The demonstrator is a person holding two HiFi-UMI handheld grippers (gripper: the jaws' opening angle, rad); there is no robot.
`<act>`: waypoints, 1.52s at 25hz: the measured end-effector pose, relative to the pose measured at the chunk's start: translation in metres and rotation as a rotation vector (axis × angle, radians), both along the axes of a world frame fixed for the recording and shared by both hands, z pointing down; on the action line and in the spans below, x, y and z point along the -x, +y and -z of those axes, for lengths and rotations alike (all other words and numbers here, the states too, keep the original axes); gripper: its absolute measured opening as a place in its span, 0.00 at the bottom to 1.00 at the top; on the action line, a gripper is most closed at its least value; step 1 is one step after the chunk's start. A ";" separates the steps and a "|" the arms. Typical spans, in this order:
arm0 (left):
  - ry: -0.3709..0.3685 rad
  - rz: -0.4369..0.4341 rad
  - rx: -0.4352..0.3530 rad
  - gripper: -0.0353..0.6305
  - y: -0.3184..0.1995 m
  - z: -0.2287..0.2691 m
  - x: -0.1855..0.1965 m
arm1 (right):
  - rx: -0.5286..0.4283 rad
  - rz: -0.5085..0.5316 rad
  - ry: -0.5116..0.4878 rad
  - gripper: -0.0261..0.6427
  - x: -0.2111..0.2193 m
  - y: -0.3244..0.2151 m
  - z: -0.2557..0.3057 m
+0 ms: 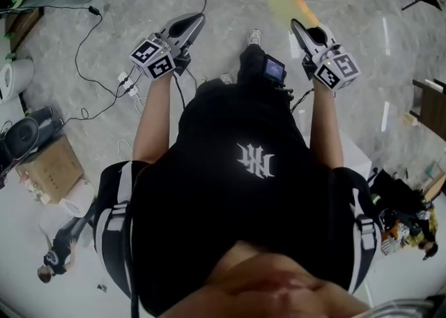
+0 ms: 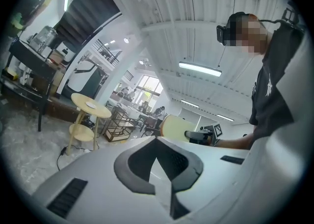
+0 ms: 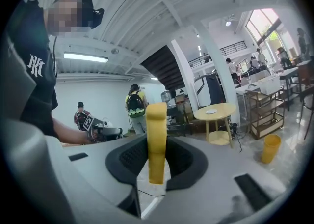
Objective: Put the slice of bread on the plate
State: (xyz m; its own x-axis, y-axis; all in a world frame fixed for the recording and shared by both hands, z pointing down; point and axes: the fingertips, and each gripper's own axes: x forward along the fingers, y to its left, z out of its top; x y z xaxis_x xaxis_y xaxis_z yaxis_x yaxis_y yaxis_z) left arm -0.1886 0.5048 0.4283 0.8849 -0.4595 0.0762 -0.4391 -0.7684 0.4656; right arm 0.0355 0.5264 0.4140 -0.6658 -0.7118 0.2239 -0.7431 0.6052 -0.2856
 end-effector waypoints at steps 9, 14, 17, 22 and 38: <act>-0.044 0.022 -0.032 0.06 -0.105 0.022 -0.051 | -0.020 0.058 -0.015 0.18 -0.047 -0.111 0.010; -0.034 0.057 -0.008 0.06 -0.157 0.025 -0.077 | -0.033 0.089 -0.008 0.18 -0.076 -0.163 0.010; -0.044 0.069 0.001 0.06 -0.176 0.029 -0.095 | -0.033 0.103 0.000 0.18 -0.092 -0.191 0.007; -0.058 0.054 0.025 0.06 -0.198 0.021 -0.116 | -0.033 0.095 -0.007 0.18 -0.111 -0.222 0.003; 0.057 0.014 0.023 0.06 -0.364 0.007 -0.151 | 0.028 0.035 0.053 0.18 -0.146 -0.360 -0.010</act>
State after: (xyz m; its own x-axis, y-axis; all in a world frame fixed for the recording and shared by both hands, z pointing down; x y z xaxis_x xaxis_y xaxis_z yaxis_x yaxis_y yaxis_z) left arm -0.0380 0.1410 0.4216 0.8816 -0.4706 0.0371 -0.4222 -0.7510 0.5077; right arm 0.1818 0.1661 0.4239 -0.6771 -0.6809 0.2792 -0.7359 0.6237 -0.2636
